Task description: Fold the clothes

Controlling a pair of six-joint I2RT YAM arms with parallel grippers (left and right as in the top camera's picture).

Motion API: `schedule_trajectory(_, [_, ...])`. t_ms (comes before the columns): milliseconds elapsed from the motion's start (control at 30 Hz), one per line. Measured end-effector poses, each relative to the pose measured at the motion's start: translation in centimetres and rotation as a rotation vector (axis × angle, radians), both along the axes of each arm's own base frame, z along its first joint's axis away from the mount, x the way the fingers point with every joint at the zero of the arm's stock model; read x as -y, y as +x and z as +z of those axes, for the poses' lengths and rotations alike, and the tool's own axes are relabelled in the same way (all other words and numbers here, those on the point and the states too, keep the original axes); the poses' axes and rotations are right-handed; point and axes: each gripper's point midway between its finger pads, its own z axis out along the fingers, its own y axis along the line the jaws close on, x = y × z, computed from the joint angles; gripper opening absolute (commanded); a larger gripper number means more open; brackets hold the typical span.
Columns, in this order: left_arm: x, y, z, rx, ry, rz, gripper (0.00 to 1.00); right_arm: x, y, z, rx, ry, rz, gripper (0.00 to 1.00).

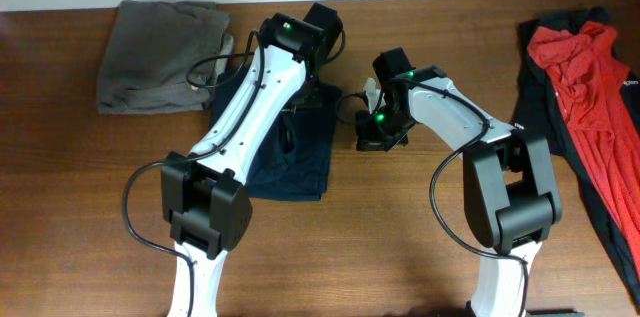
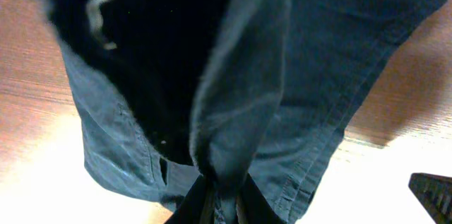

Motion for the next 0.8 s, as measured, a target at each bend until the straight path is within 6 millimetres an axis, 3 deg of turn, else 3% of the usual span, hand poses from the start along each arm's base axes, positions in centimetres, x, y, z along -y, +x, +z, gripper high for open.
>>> schedule_trajectory(267, [1.4, -0.8, -0.3, -0.052, -0.079, -0.038, 0.1, 1.1, 0.5, 0.0, -0.001, 0.0, -0.031, 0.08])
schedule_trajectory(433, [3.6, -2.1, -0.5, -0.112, -0.158, -0.14, 0.1, 1.6, 0.8, 0.0, -0.001, 0.0, -0.046, 0.09])
schedule_trajectory(567, [5.2, -3.6, -0.5, -0.16, -0.183, -0.232, 0.1, 1.6, 0.9, 0.0, 0.002, 0.002, -0.048, 0.18])
schedule_trajectory(633, [5.7, -4.1, -0.5, -0.168, -0.181, -0.263, 0.11, 1.6, 0.9, 0.0, 0.0, 0.002, -0.055, 0.31])
schedule_trajectory(700, [5.6, -4.0, -0.5, -0.164, -0.166, -0.28, 0.25, 1.5, 0.9, 0.1, 0.0, 0.006, -0.054, 0.35])
schedule_trajectory(767, [4.7, -3.5, -0.5, -0.153, -0.146, -0.273, 0.3, 1.3, 0.9, 0.2, 0.002, 0.021, -0.048, 0.36])
schedule_trajectory(800, [4.1, -3.1, -0.5, -0.149, -0.139, -0.26, 0.37, 1.1, 0.9, 0.2, 0.003, 0.031, -0.047, 0.35])
